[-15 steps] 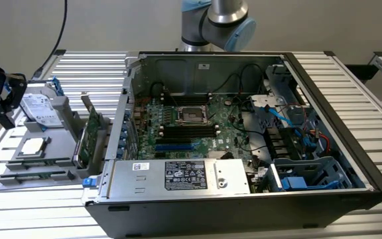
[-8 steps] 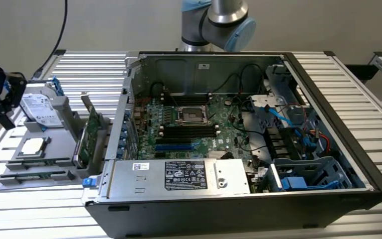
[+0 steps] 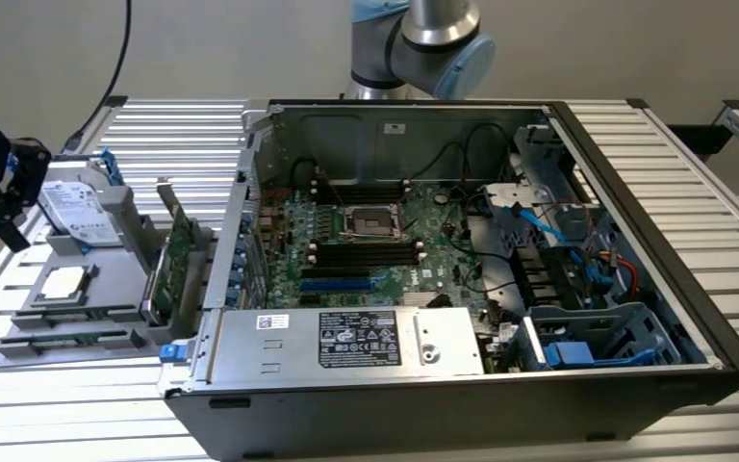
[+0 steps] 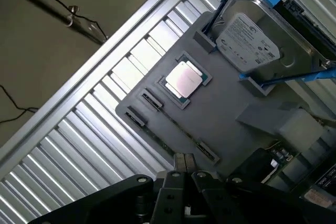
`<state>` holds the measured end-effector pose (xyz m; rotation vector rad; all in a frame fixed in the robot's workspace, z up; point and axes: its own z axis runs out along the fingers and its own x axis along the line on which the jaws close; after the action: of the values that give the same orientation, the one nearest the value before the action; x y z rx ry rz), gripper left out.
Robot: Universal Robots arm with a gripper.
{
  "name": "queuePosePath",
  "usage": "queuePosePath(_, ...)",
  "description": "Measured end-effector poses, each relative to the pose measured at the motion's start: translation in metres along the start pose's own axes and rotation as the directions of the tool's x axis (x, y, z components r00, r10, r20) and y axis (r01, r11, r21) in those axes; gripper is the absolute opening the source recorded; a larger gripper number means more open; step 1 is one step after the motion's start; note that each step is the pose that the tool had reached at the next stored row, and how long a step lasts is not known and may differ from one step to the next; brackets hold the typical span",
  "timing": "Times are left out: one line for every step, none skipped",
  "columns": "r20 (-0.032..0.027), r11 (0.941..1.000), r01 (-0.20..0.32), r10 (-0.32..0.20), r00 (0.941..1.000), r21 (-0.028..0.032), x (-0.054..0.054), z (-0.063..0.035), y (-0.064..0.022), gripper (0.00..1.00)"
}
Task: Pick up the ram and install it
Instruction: 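Pick up the ram and move it above insertion slot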
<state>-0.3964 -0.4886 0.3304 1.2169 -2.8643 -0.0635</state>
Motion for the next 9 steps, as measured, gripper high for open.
queuePosePath(0.0002, 0.9998, 0.018, -0.018, 0.9998, 0.0014, 0.0, 0.0003, 0.0, 0.11)
queuePosePath(0.001, 0.9993, 0.036, -0.036, 0.9994, 0.0033, 0.0, 0.0007, 0.0, 0.11)
queuePosePath(0.0019, 0.9985, 0.054, -0.054, 0.9985, 0.0054, 0.0, 0.0011, 0.0, 0.11)
queuePosePath(0.0028, 0.9973, 0.073, -0.073, 0.9974, 0.0076, 0.0, 0.0014, -0.0001, 0.11)
queuePosePath(0.0042, 0.9958, 0.091, -0.091, 0.9959, 0.0104, 0.0, 0.0018, -0.0001, 0.11)
queuePosePath(0.0061, 0.994, 0.108, -0.108, 0.9941, 0.0139, 0.0, 0.002, -0.0001, 0.11)
queuePosePath(0.0079, 0.9919, 0.126, -0.126, 0.992, 0.0176, 0.0, 0.0023, -0.0001, 0.11)
queuePosePath(0.0097, 0.9894, 0.144, -0.144, 0.9896, 0.0214, 0.0, 0.0025, -0.0002, 0.11)
queuePosePath(0.0112, 0.9866, 0.161, -0.162, 0.9868, 0.0249, 0.0, 0.0028, -0.0002, 0.11)
